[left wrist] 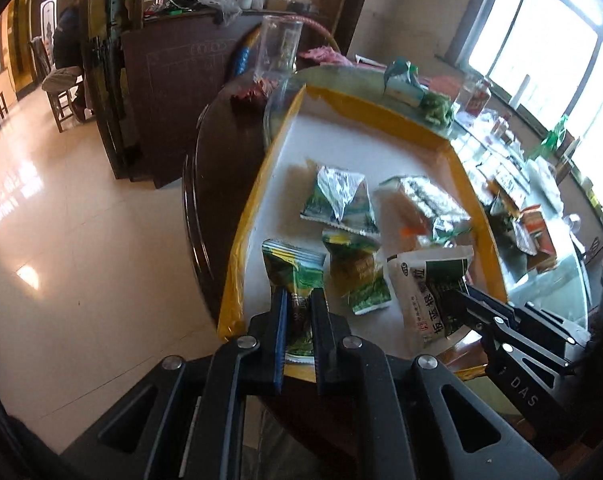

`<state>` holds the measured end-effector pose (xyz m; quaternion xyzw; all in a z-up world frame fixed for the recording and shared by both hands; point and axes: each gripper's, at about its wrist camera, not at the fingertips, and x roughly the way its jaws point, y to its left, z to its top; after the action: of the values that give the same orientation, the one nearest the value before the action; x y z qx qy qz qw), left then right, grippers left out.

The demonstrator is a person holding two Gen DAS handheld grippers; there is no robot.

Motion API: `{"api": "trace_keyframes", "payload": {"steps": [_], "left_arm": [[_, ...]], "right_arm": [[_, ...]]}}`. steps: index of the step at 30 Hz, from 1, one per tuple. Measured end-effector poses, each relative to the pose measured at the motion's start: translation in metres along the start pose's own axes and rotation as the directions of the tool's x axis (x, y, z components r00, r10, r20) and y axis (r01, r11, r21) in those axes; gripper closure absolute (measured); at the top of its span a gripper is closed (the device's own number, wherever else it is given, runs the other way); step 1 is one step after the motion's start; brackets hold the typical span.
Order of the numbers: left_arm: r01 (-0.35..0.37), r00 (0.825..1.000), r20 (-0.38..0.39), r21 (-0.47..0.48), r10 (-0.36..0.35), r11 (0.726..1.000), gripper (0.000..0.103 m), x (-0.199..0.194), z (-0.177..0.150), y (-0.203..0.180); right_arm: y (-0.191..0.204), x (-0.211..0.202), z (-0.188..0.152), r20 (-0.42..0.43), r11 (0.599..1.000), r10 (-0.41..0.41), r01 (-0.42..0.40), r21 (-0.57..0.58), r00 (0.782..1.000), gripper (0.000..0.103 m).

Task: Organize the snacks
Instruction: 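Carry both packets into the yellow tray and open both grippers, then withdraw both grippers from the tray toward the snack pile, then grasp the orange cracker pack with the right gripper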

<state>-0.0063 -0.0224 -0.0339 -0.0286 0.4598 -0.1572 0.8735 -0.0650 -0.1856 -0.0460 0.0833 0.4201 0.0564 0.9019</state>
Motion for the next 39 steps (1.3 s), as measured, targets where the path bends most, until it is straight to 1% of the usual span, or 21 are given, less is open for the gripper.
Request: {"api": "trace_keyframes", "payload": {"steps": [1, 3, 5, 6, 7, 8, 10, 11, 12, 13, 14, 15, 17, 18, 22, 25, 29, 31, 35, 38, 39], "left_arm": [[0.002, 1.000, -0.001, 0.001, -0.002, 1.000, 0.092, 0.000, -0.001, 0.000], [0.005, 1.000, -0.007, 0.001, -0.005, 1.000, 0.081, 0.000, -0.001, 0.001], [0.012, 1.000, 0.013, -0.010, -0.012, 1.000, 0.060, -0.008, -0.002, 0.001], [0.013, 0.999, 0.038, -0.016, -0.012, 1.000, 0.055, -0.015, -0.002, 0.002], [0.025, 0.998, 0.058, -0.019, -0.024, 1.000, 0.050, -0.019, -0.002, -0.001], [0.025, 0.996, 0.082, -0.021, -0.023, 0.999, 0.044, -0.024, -0.002, -0.002], [0.010, 0.990, 0.138, -0.018, -0.007, 1.000, 0.042, -0.035, -0.002, -0.009], [0.017, 0.987, 0.162, -0.018, -0.014, 1.000, 0.042, -0.040, -0.003, -0.013], [0.036, 0.983, 0.183, -0.017, -0.032, 0.999, 0.042, -0.046, -0.003, -0.016], [0.067, 0.978, 0.201, -0.014, -0.063, 0.998, 0.038, -0.051, -0.005, -0.022], [0.104, 0.971, 0.217, -0.015, -0.098, 0.994, 0.029, -0.056, -0.005, -0.028], [0.146, 0.962, 0.235, -0.014, -0.138, 0.989, 0.025, -0.059, -0.008, -0.034], [0.195, 0.949, 0.250, 0.003, -0.190, 0.981, 0.024, -0.063, -0.009, -0.049], [0.219, 0.946, 0.242, 0.019, -0.217, 0.976, 0.024, -0.063, -0.010, -0.060], [0.284, 0.936, 0.183, 0.104, -0.300, 0.953, 0.024, -0.056, -0.015, -0.102], [0.341, 0.927, 0.118, 0.138, -0.357, 0.930, 0.024, -0.045, -0.019, -0.129], [0.368, 0.922, 0.060, 0.170, -0.383, 0.914, 0.024, -0.032, -0.025, -0.159], [0.368, 0.924, 0.044, 0.182, -0.381, 0.912, 0.024, -0.029, -0.027, -0.168], [0.374, 0.924, 0.008, 0.194, -0.382, 0.907, 0.024, -0.028, -0.032, -0.177], [0.361, 0.929, 0.014, 0.201, -0.371, 0.911, 0.024, -0.029, -0.036, -0.180], [0.360, 0.929, 0.010, 0.198, -0.369, 0.912, 0.024, -0.029, -0.037, -0.181]], "right_arm": [[0.001, 0.001, -0.001, -0.001, 1.000, -0.009, 0.009, -0.006, 1.000, 0.089], [0.002, 0.001, -0.003, -0.003, 1.000, -0.005, 0.005, -0.005, 1.000, 0.086], [-0.001, -0.002, -0.004, 0.008, 1.000, 0.017, -0.017, 0.009, 1.000, 0.070], [-0.004, -0.006, -0.004, 0.018, 0.999, 0.027, -0.027, 0.019, 0.999, 0.053], [-0.007, -0.012, -0.004, 0.039, 0.999, 0.040, -0.041, 0.030, 0.998, 0.045], [-0.010, -0.017, -0.004, 0.059, 0.998, 0.051, -0.053, 0.039, 0.997, 0.045], [-0.014, -0.027, -0.004, 0.085, 0.996, 0.069, -0.073, 0.051, 0.994, 0.045], [-0.019, -0.035, -0.005, 0.105, 0.994, 0.080, -0.087, 0.061, 0.991, 0.044], [-0.023, -0.040, -0.005, 0.117, 0.993, 0.086, -0.095, 0.070, 0.989, 0.041], [-0.030, -0.047, -0.007, 0.135, 0.991, 0.093, -0.105, 0.083, 0.986, 0.036], [-0.037, -0.054, -0.009, 0.153, 0.989, 0.102, -0.117, 0.093, 0.983, 0.033], [-0.043, -0.059, -0.010, 0.168, 0.987, 0.111, -0.128, 0.100, 0.980, 0.029], [-0.063, -0.070, -0.016, 0.197, 0.980, 0.120, -0.148, 0.133, 0.973, 0.025], [-0.070, -0.073, -0.018, 0.203, 0.977, 0.121, -0.152, 0.147, 0.972, 0.023], [-0.115, -0.088, -0.031, 0.213, 0.964, 0.122, -0.167, 0.208, 0.969, 0.022], [-0.144, -0.099, -0.040, 0.218, 0.960, 0.093, -0.145, 0.238, 0.972, 0.022], [-0.182, -0.116, -0.048, 0.202, 0.961, -0.021, -0.036, 0.275, 0.979, 0.022], [-0.201, -0.121, -0.048, 0.198, 0.958, -0.054, -0.005, 0.285, 0.979, 0.022], [-0.236, -0.123, -0.035, 0.174, 0.958, -0.047, -0.005, 0.285, 0.984, 0.022], [-0.255, -0.113, -0.017, 0.133, 0.961, -0.056, 0.018, 0.276, 0.990, 0.026], [-0.263, -0.106, -0.008, 0.113, 0.961, -0.066, 0.033, 0.273, 0.991, 0.030]]}}
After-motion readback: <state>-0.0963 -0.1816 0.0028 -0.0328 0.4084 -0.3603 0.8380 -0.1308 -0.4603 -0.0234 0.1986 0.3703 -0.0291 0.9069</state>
